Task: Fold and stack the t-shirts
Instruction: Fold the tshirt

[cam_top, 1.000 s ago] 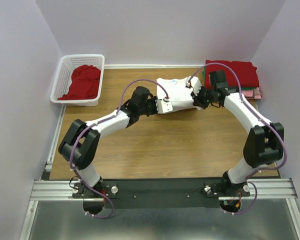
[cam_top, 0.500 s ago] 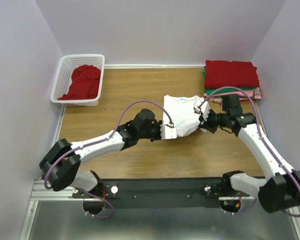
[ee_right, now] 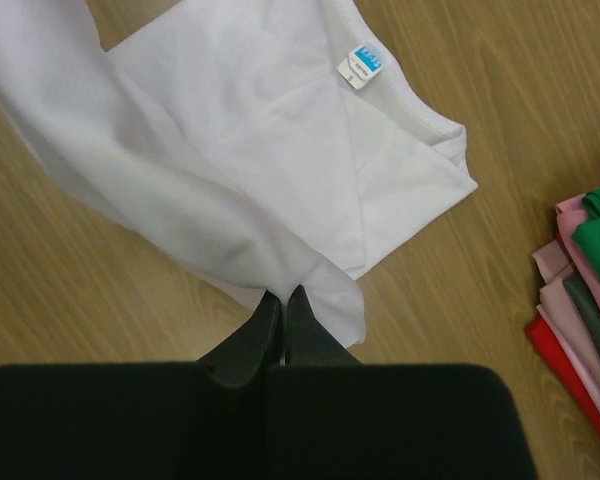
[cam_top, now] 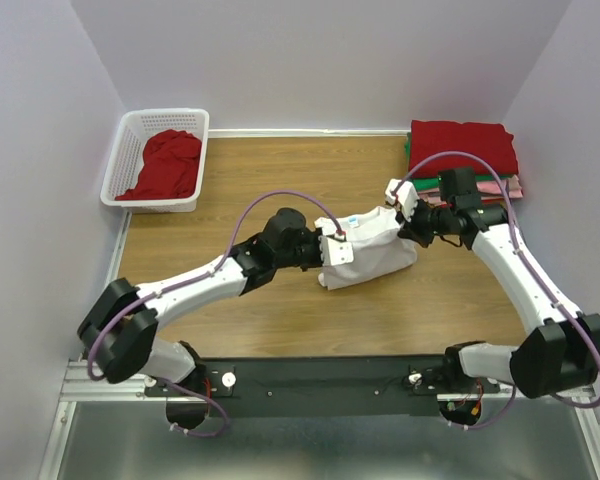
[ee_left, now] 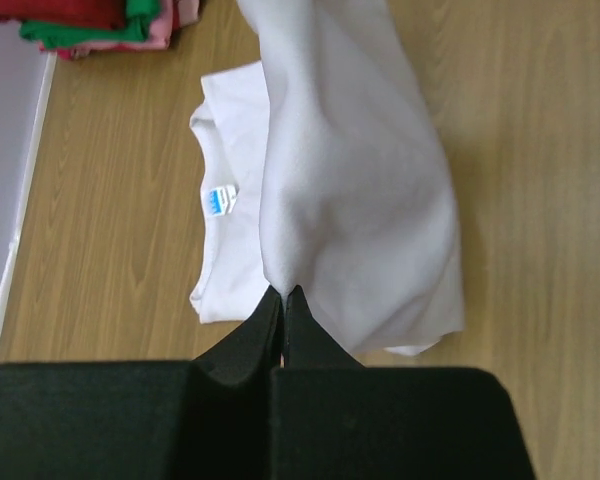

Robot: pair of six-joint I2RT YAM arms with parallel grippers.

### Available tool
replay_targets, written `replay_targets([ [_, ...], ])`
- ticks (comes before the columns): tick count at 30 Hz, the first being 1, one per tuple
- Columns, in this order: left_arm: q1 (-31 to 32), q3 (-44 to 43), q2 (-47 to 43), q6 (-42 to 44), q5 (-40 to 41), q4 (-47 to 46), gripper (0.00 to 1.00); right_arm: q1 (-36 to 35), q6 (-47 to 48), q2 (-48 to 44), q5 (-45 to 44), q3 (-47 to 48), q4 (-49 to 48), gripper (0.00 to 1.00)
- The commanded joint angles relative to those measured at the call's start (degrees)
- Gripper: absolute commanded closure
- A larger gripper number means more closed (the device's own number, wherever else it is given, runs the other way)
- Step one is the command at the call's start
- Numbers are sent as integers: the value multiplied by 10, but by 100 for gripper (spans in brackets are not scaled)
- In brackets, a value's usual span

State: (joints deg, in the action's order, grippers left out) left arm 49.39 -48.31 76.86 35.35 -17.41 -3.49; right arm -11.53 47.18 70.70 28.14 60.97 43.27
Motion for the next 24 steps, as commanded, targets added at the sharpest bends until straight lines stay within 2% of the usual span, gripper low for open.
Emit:
replay_targets([
  [1,-44,-35,53,32,-16,-13,100,4,-12,44,-38,42,-28,100],
  [11,-138,-141,173,65,-72,-43,100,20,-31,171,-42,152,-67,100],
  [19,-164,-220,258,69,-74,-71,100,34,-54,279,-57,237,-90,100],
  [24,-179,-272,312,54,-47,-101,100,49,-78,335,-70,274,-121,100],
])
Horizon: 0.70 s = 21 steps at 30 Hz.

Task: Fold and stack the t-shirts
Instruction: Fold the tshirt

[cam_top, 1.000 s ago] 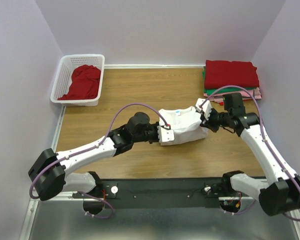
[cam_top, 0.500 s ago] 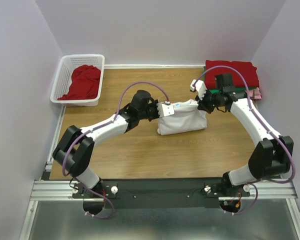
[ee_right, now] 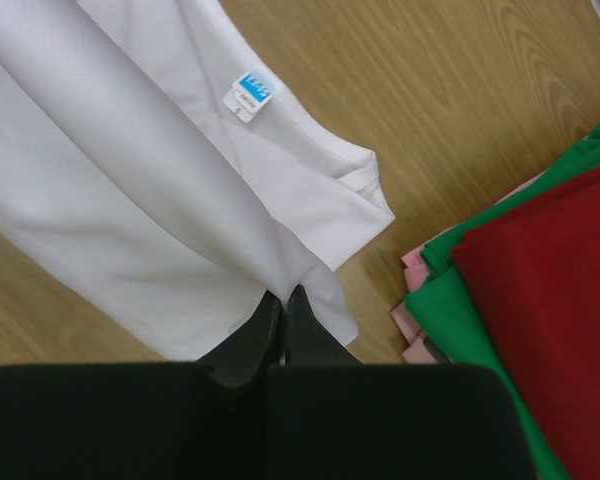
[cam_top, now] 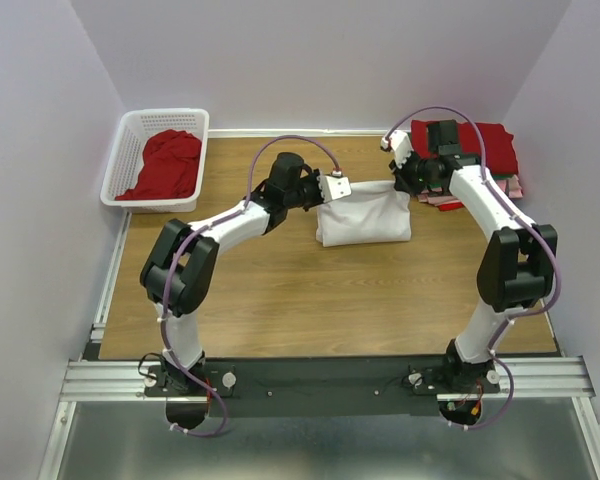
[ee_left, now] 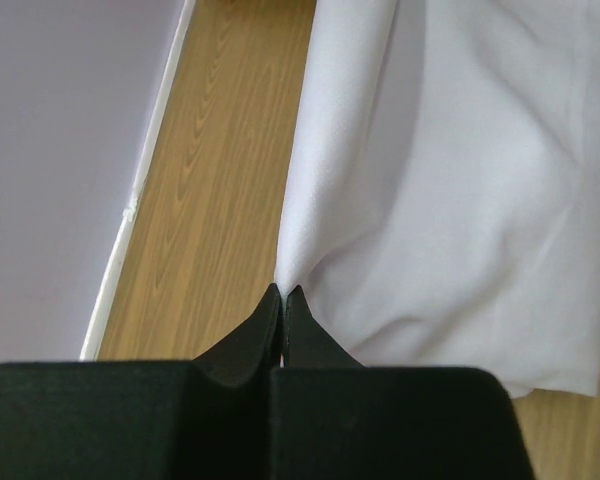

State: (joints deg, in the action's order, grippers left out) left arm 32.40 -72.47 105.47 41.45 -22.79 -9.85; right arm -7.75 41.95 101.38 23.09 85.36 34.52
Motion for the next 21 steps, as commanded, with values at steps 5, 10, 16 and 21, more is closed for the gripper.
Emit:
replay_targets([
  [5,-18,-95,70,-11,26,-39,100,18,-37,69,-27,61,-65,100],
  [10,-28,-134,117,-14,34,-23,100,18,-47,129,-32,101,-74,99],
  [16,-30,-179,156,-15,34,6,100,18,-61,160,-45,123,-89,99],
  [21,-31,-230,189,-27,49,25,100,17,-75,174,-54,128,-102,100],
])
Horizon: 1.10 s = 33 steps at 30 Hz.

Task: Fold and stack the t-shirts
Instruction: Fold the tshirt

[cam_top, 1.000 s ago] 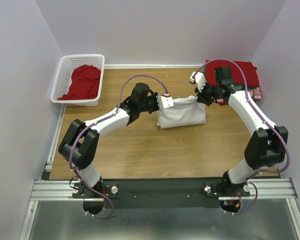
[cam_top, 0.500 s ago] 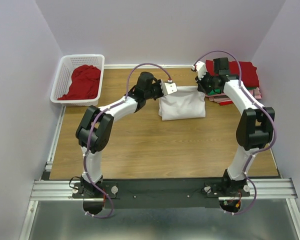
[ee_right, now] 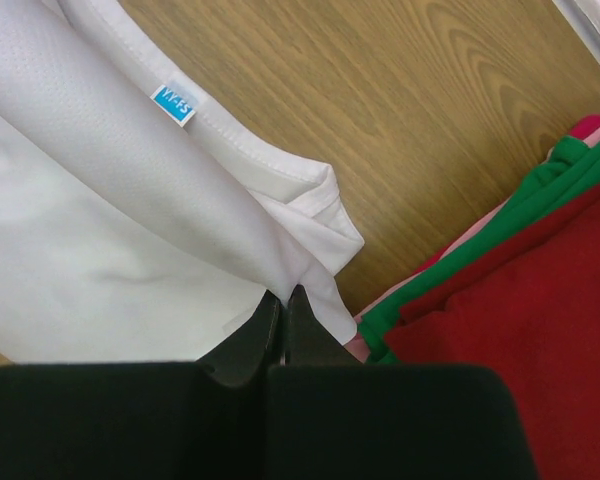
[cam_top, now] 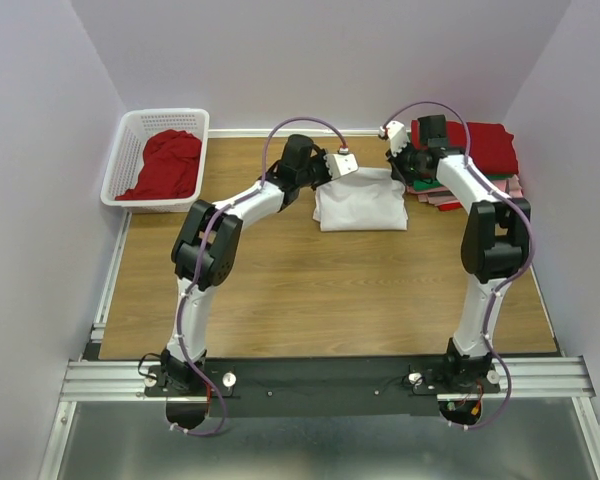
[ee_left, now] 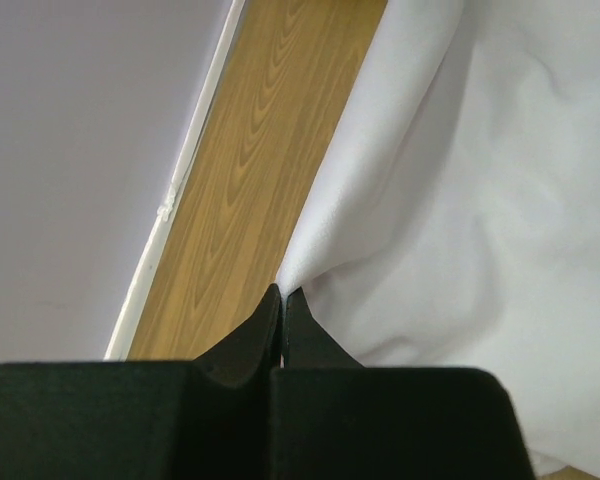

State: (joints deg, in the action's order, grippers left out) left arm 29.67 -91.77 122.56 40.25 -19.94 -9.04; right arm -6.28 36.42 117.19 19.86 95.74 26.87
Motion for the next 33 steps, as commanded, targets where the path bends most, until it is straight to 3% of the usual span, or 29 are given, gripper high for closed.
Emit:
replay_targets([
  [1,-4,-43,22,-16,20,24,100,2,-21,17,-23,26,-25,100],
  [7,-4,-64,36,-31,24,32,100,2,-31,33,-33,37,-31,99],
  [8,-4,-66,38,-35,25,34,96,2,-33,36,-35,41,-32,95],
  [10,-4,-78,45,-61,42,35,70,2,-49,48,-50,47,-38,81],
  [11,-4,-90,50,-73,52,35,59,2,-72,53,-60,55,-51,55],
  [14,-4,-127,59,-127,136,39,13,2,-115,67,-115,67,-88,42],
  [18,-9,-156,35,-199,245,44,11,0,-184,72,-236,94,-128,36],
  [21,-30,-129,-19,-283,252,52,9,-1,-202,46,-233,93,-130,36],
  [24,-58,-56,-79,-371,171,52,9,0,-205,-3,-164,60,-128,36],
  [27,-83,19,-113,-466,78,49,9,0,-163,-69,-8,-21,-116,33],
  [29,-90,49,-116,-498,35,49,9,0,-148,-103,47,-52,-114,25],
  [33,-91,108,-97,-563,-44,46,9,0,-139,-158,121,-102,-91,24],
])
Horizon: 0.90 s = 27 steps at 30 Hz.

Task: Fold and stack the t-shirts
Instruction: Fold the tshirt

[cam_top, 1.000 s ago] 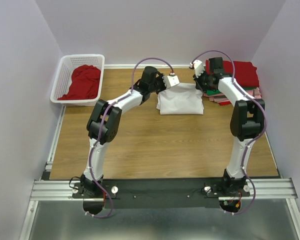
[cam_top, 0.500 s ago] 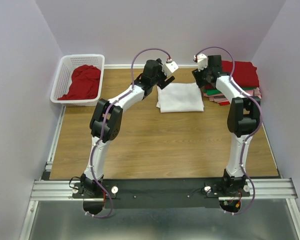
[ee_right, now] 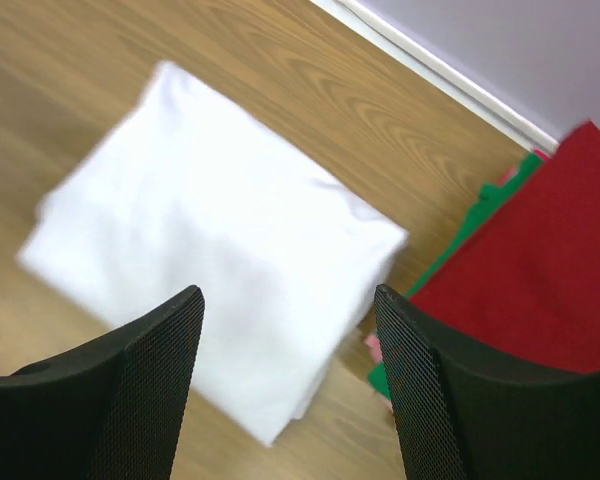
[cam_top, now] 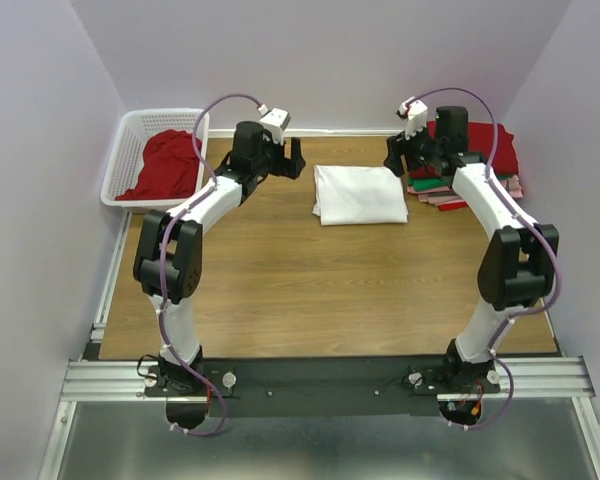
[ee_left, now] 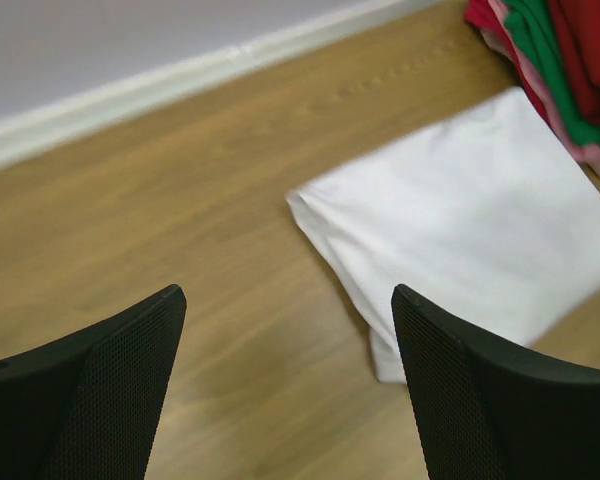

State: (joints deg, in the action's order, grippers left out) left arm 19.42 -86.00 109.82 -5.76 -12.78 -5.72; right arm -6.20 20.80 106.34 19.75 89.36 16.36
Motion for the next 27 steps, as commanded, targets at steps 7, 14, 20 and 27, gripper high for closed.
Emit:
replay_targets([
  [7,11,98,49,-162,-128,-27,9,-1,9,-138,132,-146,31,24],
  [14,11,163,-34,-121,-25,-31,9,1,4,-210,122,-248,30,21],
  [20,10,219,-151,-61,91,-34,8,20,-24,-186,130,-270,29,20],
  [27,-55,314,-238,-108,-11,-95,2,43,-41,-161,158,-270,22,20],
])
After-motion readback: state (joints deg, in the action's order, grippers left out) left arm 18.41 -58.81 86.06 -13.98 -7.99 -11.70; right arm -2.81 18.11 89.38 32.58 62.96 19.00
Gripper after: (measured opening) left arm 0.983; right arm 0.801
